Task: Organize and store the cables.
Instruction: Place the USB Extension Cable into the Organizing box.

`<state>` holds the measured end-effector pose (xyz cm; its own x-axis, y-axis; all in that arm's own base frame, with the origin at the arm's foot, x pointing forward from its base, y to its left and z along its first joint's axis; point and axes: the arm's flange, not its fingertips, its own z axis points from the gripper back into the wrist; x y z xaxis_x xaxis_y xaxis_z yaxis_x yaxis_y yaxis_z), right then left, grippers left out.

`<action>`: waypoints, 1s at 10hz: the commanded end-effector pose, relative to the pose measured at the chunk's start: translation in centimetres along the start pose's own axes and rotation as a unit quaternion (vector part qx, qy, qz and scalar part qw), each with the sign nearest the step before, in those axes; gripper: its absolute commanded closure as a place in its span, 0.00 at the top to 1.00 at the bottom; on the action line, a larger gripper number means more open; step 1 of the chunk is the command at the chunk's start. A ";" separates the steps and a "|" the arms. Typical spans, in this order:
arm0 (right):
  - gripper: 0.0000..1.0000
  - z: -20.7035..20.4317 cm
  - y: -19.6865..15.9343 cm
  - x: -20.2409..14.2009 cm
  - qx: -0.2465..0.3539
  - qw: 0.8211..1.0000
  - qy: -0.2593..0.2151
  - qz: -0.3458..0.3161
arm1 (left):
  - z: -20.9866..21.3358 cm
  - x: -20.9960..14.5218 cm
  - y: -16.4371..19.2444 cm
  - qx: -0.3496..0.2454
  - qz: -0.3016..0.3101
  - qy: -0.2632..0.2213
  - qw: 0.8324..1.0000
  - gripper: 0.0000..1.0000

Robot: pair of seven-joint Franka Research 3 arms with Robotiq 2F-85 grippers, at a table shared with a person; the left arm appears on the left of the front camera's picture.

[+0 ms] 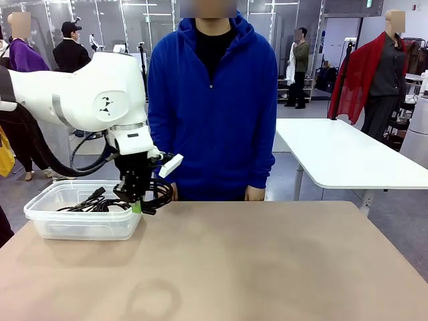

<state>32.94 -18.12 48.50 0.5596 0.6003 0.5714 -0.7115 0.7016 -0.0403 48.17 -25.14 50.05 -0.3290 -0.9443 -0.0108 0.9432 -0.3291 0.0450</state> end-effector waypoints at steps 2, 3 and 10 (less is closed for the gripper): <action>1.00 -0.1 0.0 0.1 -0.004 1.000 -0.004 -0.005 | -0.5 -3.5 -0.4 0.038 0.015 -0.025 0.999 0.15; 1.00 -0.1 0.0 0.1 -0.004 1.000 -0.004 -0.005 | -0.3 -4.7 -0.3 0.040 0.022 -0.036 0.998 0.15; 1.00 -0.1 0.0 0.1 -0.004 1.000 -0.004 -0.005 | -0.7 -9.4 2.8 0.073 0.068 -0.023 0.995 0.15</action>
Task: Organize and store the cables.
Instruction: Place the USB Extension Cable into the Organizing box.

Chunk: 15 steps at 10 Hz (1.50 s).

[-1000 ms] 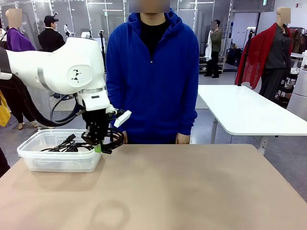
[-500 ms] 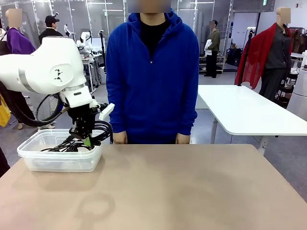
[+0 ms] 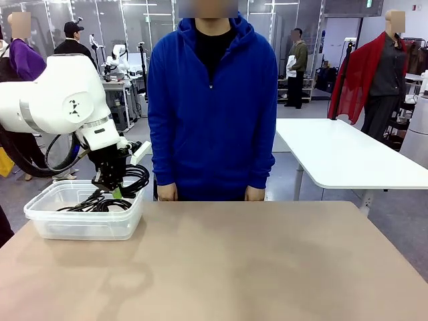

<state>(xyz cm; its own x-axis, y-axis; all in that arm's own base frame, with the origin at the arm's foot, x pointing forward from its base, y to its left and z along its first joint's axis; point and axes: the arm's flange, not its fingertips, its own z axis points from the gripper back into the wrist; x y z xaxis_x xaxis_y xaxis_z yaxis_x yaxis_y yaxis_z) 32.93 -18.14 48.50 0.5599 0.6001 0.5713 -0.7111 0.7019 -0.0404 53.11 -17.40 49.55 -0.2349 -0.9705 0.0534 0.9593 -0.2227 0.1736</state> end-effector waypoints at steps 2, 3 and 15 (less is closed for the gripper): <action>1.00 -0.1 0.0 0.1 -0.004 1.000 -0.004 -0.004 | -0.3 -2.0 2.5 0.008 0.052 0.004 0.999 0.15; 1.00 -0.1 0.0 0.1 -0.004 1.000 -0.004 -0.004 | -0.6 -2.8 3.2 0.004 0.063 0.006 0.998 0.15; 1.00 -0.1 0.0 0.1 -0.004 1.000 -0.004 -0.004 | -8.0 -7.7 7.6 -0.064 0.183 0.008 0.981 0.15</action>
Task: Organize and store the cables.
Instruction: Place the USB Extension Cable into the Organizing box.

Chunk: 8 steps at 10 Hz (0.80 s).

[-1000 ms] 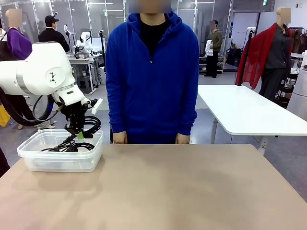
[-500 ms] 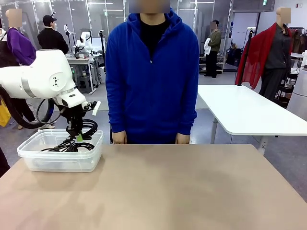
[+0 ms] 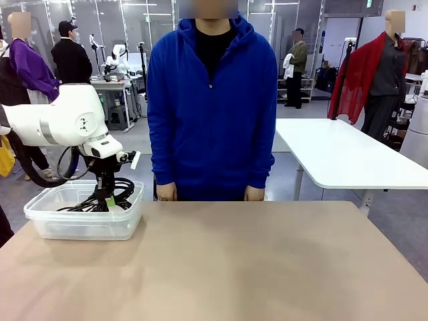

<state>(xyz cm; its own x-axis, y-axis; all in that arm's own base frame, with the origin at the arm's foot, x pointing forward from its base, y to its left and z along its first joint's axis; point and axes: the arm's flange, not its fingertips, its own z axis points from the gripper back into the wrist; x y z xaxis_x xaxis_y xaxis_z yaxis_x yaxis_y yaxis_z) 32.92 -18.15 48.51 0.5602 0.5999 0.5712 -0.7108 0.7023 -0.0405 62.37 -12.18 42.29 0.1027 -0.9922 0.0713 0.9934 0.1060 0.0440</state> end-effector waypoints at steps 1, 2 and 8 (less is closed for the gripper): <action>1.00 -0.1 0.0 0.2 -0.004 1.000 -0.004 -0.004 | -0.3 0.2 1.3 -0.013 0.023 0.009 1.000 0.15; 1.00 -0.1 0.0 0.2 -0.004 1.000 -0.004 -0.004 | -0.7 0.1 1.4 -0.019 0.026 0.010 0.999 0.15; 1.00 -0.1 0.0 0.2 -0.004 1.000 -0.004 -0.004 | -1.6 -0.1 1.3 -0.042 0.042 0.021 0.998 0.32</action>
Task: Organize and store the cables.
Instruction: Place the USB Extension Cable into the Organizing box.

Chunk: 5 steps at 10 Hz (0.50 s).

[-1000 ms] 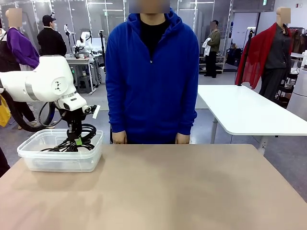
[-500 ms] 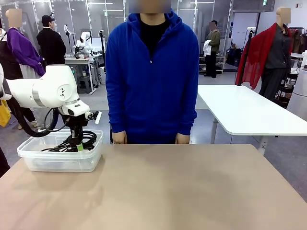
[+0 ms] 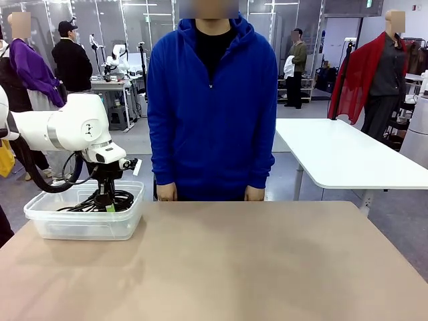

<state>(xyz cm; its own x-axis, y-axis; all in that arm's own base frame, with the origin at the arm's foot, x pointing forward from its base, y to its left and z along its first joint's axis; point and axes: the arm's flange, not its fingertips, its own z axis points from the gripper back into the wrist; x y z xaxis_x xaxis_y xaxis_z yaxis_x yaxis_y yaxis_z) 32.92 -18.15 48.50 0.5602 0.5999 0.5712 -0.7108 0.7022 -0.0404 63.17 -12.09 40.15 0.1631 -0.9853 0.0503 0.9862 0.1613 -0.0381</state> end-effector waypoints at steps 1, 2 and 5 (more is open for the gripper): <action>1.00 -0.1 0.0 0.2 -0.004 1.000 -0.004 -0.004 | 0.7 0.0 0.5 -0.002 0.011 0.008 1.000 0.41; 1.00 -0.1 0.0 0.2 -0.004 1.000 -0.004 -0.004 | 0.8 -0.1 0.4 -0.001 0.012 0.007 1.000 0.47; 1.00 -0.1 0.0 0.2 -0.004 1.000 -0.004 -0.004 | 1.0 -0.4 0.0 0.004 0.014 0.005 1.000 0.71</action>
<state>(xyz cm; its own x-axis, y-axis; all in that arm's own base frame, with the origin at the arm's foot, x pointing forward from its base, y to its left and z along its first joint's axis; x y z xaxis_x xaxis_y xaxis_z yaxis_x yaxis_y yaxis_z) 32.92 -18.15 48.50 0.5602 0.5999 0.5712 -0.7108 0.7022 -0.0404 63.30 -11.77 40.66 0.1724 -0.9836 0.0524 0.9848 0.1710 -0.0296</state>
